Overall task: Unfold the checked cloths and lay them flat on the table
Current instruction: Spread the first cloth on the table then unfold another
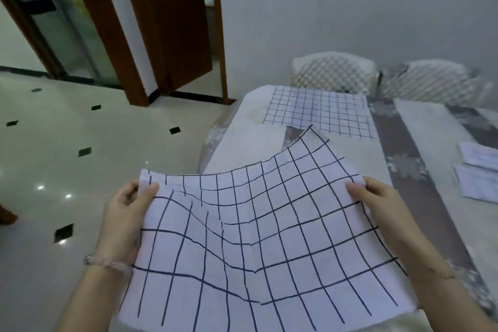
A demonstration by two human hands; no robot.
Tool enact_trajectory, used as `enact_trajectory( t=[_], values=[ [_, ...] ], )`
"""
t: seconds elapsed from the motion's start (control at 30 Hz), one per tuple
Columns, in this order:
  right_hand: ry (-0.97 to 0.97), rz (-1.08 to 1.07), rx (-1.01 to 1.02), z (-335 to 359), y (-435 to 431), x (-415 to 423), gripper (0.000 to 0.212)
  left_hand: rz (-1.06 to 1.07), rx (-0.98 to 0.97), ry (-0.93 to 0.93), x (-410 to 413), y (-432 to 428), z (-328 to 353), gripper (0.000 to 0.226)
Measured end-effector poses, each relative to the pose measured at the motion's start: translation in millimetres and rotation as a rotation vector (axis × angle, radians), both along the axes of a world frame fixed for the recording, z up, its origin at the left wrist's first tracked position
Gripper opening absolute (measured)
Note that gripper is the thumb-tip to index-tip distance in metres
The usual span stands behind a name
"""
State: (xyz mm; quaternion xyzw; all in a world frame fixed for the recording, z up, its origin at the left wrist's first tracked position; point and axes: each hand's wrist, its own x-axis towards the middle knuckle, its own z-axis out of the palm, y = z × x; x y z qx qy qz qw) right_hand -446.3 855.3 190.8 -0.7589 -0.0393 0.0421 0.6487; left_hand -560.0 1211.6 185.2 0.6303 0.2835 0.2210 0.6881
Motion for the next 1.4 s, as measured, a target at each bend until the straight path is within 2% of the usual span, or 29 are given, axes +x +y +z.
enact_trajectory(
  t=[0.13,0.2,0.33,0.43,0.53,0.6,0.7,0.77,0.83,0.9,1.0,1.13,1.3,1.4],
  values=[
    [0.13,-0.192,-0.044,-32.4,-30.4,15.8,0.011,-0.186,-0.029,0.111,66.7,6.8,-26.6,0.005],
    [0.191,-0.283,-0.105,-50.8,-47.7,23.0,0.018,-0.265,-0.006,0.167,95.1,5.3,-43.5,0.006],
    [0.273,-0.398,-0.144,-77.0,-71.4,43.0,0.017,-0.395,0.069,0.269,145.7,-0.7,-75.5,0.015],
    [0.31,-0.436,-0.156,-96.9,-89.7,63.0,0.029,-0.498,0.112,0.377,176.2,-5.4,-101.1,0.015],
    [0.378,-0.48,-0.161,-122.7,-108.3,84.1,0.037,-0.495,0.123,0.465,200.4,-6.8,-128.6,0.016],
    [0.4,-0.464,-0.176,-131.9,-114.3,95.0,0.024,-0.466,0.138,0.509,211.0,-14.1,-137.5,0.015],
    [0.392,-0.463,-0.22,-146.9,-122.5,109.8,0.021,-0.422,0.151,0.529,221.9,-28.2,-146.3,0.011],
    [0.395,-0.481,-0.226,-150.5,-125.0,116.2,0.023,-0.346,0.153,0.555,227.0,-35.6,-153.0,0.031],
    [0.409,-0.493,-0.226,-157.5,-130.6,121.7,0.033,-0.315,0.156,0.567,231.2,-43.8,-153.4,0.037],
    [0.42,-0.508,-0.22,-161.5,-135.5,126.0,0.042,-0.311,0.156,0.583,234.5,-46.5,-158.4,0.035],
    [0.47,-0.496,-0.213,-162.6,-135.2,126.8,0.03,-0.297,0.176,0.6,234.3,-45.5,-160.9,0.026],
    [0.481,-0.518,-0.262,-159.7,-135.4,110.5,0.043,-0.394,0.214,0.643,219.7,-35.6,-157.3,0.041],
    [0.513,-0.479,-0.325,-164.1,-140.3,79.0,0.041,-0.58,0.257,0.713,185.5,-28.7,-156.2,0.041],
    [0.486,-0.492,-0.341,-170.5,-141.3,82.3,0.039,-0.556,0.361,0.696,180.6,-35.5,-160.1,0.038]
  ],
)
